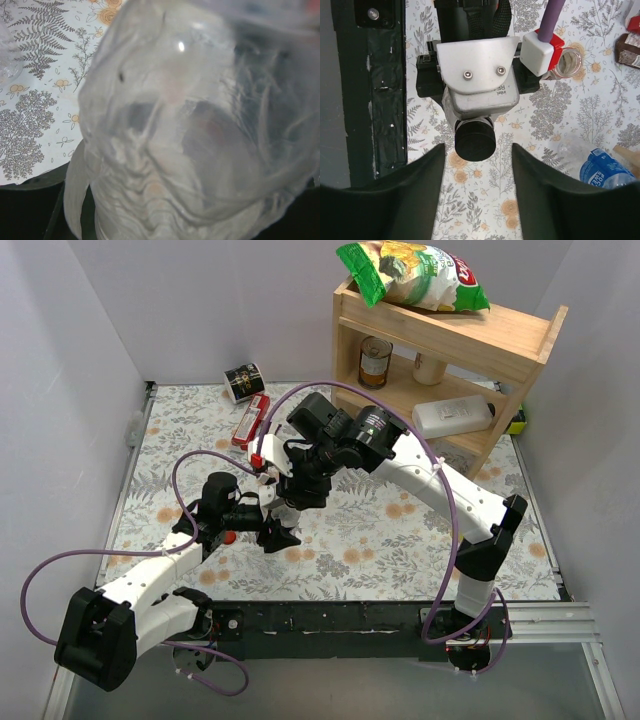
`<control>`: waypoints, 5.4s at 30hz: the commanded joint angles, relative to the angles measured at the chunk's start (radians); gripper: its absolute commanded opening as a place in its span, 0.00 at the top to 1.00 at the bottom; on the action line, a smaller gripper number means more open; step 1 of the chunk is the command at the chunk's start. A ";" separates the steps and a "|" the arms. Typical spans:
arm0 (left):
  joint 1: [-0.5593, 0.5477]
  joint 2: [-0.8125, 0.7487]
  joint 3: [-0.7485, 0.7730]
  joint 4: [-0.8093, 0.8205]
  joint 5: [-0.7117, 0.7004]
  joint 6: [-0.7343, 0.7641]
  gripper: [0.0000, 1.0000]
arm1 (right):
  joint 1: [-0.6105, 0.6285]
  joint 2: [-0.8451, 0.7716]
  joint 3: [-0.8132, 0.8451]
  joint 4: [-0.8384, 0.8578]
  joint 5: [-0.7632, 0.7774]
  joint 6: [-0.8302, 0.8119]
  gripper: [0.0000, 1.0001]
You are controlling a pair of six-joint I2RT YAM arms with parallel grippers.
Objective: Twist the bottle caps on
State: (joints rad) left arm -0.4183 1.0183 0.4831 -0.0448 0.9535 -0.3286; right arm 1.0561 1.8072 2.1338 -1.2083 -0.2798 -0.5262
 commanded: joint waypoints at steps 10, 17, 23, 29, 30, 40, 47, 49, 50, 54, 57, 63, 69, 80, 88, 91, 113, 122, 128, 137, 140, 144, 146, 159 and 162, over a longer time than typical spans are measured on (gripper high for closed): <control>0.003 0.009 0.020 -0.007 0.047 0.019 1.00 | 0.005 -0.005 0.048 0.013 -0.008 -0.031 0.39; 0.003 0.008 0.023 -0.020 0.053 0.026 1.00 | 0.007 -0.006 0.031 0.012 -0.082 -0.066 0.48; 0.003 0.006 0.031 -0.032 0.053 0.043 1.00 | 0.008 0.007 0.035 -0.007 -0.099 -0.086 0.58; 0.003 -0.003 0.049 -0.076 0.025 0.127 1.00 | 0.012 0.037 0.078 -0.065 -0.104 -0.115 0.67; 0.003 -0.004 0.055 -0.078 0.019 0.135 1.00 | 0.010 0.041 0.078 -0.066 -0.102 -0.115 0.67; 0.003 -0.030 0.080 -0.032 -0.057 0.140 1.00 | 0.010 0.063 0.040 -0.065 -0.056 0.000 0.76; 0.003 -0.072 0.049 -0.027 -0.194 0.187 1.00 | 0.010 0.092 0.040 -0.068 -0.055 0.032 0.79; 0.003 -0.099 0.032 -0.012 -0.245 0.210 1.00 | 0.008 0.096 0.041 -0.065 -0.055 0.034 0.79; 0.003 -0.125 0.013 -0.004 -0.260 0.215 1.00 | 0.010 0.096 0.038 -0.065 -0.056 0.038 0.80; 0.003 -0.173 -0.027 0.071 -0.329 0.211 1.00 | 0.007 0.103 0.035 -0.060 -0.061 0.042 0.80; 0.003 -0.175 -0.037 0.074 -0.346 0.217 1.00 | 0.004 0.107 0.044 -0.057 -0.058 0.043 0.82; 0.003 -0.107 -0.011 0.062 -0.331 0.103 1.00 | 0.007 0.119 0.071 -0.053 -0.049 0.032 0.82; 0.003 -0.041 0.042 -0.001 -0.130 0.001 1.00 | 0.018 0.119 0.071 -0.043 0.007 0.017 0.83; 0.003 0.000 0.063 -0.047 -0.085 0.003 1.00 | 0.050 0.130 0.077 -0.051 0.108 -0.038 0.86; 0.003 0.045 0.080 -0.053 -0.053 -0.003 1.00 | 0.090 0.123 0.078 -0.062 0.082 -0.067 0.88; 0.004 0.054 0.084 -0.046 -0.052 -0.021 1.00 | 0.093 0.124 0.080 -0.062 0.077 -0.067 0.87; 0.006 0.059 0.040 -0.012 -0.027 0.005 1.00 | 0.097 -0.002 0.081 0.039 0.186 -0.093 0.75; 0.006 0.000 -0.011 -0.026 0.024 0.112 1.00 | 0.064 -0.166 -0.131 0.156 0.154 -0.196 0.61; 0.007 0.005 0.025 -0.125 0.063 0.223 1.00 | -0.020 -0.267 -0.241 0.199 0.009 -0.337 0.46; 0.007 0.052 0.077 -0.219 0.100 0.353 1.00 | -0.045 -0.293 -0.295 0.126 -0.225 -0.600 0.27; 0.007 0.072 0.098 -0.242 0.103 0.375 1.00 | -0.036 -0.260 -0.276 0.092 -0.246 -0.646 0.29; 0.006 0.089 0.121 -0.273 0.113 0.413 1.00 | -0.025 -0.235 -0.276 0.101 -0.268 -0.667 0.31; 0.006 0.094 0.129 -0.285 0.116 0.421 1.00 | -0.022 -0.223 -0.272 0.096 -0.274 -0.679 0.32; 0.006 0.111 0.160 -0.300 0.123 0.442 1.00 | -0.015 -0.171 -0.253 0.081 -0.279 -0.709 0.38; 0.006 0.108 0.160 -0.303 0.122 0.444 1.00 | -0.015 -0.161 -0.245 0.072 -0.272 -0.710 0.42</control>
State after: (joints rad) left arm -0.4137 1.1290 0.6071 -0.3393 1.0447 0.0910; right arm 1.0363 1.6348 1.8370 -1.1046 -0.5499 -1.1271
